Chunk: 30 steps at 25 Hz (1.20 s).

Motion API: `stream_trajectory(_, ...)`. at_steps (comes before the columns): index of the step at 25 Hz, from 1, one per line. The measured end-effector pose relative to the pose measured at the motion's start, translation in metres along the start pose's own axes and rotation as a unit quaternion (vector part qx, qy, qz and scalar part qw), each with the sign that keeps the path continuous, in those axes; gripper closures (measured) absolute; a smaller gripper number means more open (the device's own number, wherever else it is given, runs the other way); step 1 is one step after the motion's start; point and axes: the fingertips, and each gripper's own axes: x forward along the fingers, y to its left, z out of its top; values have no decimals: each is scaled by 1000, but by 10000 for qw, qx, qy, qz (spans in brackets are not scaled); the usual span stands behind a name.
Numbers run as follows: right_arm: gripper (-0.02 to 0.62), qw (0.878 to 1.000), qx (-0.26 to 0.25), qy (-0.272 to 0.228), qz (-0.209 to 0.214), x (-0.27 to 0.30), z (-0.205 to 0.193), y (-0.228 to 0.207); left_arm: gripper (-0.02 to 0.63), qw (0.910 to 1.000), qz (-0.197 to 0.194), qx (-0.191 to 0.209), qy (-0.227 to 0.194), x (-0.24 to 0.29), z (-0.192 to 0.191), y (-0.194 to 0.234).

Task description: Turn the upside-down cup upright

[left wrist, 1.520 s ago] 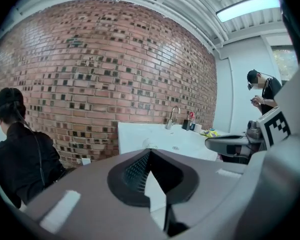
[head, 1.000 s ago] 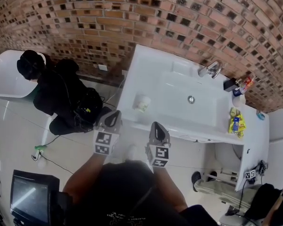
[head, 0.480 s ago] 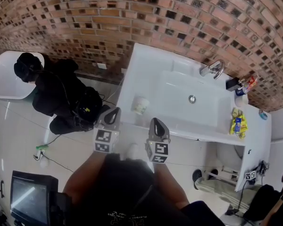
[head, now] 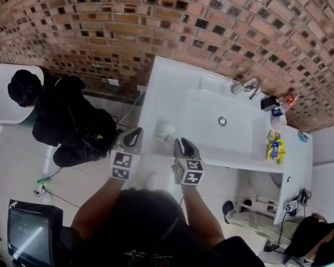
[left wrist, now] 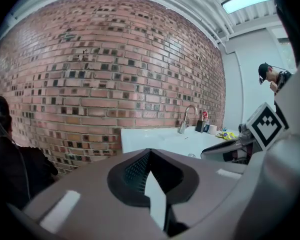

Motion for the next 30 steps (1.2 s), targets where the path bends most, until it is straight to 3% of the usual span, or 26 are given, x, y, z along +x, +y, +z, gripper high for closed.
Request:
stream_trajectory(3, 468, 9977, 569, 307, 216, 11, -3, -3, 612, 10000, -29, -30, 38, 0, -2, 6)
stream_trajectory(6, 417, 9871, 1354, 731, 440, 24, -13, -8, 612, 9999, -43, -56, 90, 0, -6, 11)
stream_trajectory(8, 396, 9692, 2124, 1062, 654, 35, -24, -10, 612, 9999, -41, -85, 103, 0, -7, 15)
stream_trajectory(11, 366, 9311, 3250, 1352, 961, 47, -31, -10, 612, 9998, -50, -135, 126, 1, -9, 18)
stream_trajectory(14, 334, 9003, 3944, 1475, 1101, 57, -30, -15, 612, 9997, -75, -157, 158, 2, -12, 20)
stream_trajectory(20, 271, 8635, 4484, 1819, 1419, 84, -25, -22, 612, 9994, -63, -249, 223, 3, -18, 23)
stream_trajectory(30, 245, 8670, 4135, 2380, 1438, 107, -23, -22, 612, 9987, 41, -403, 316, 0, -25, 34)
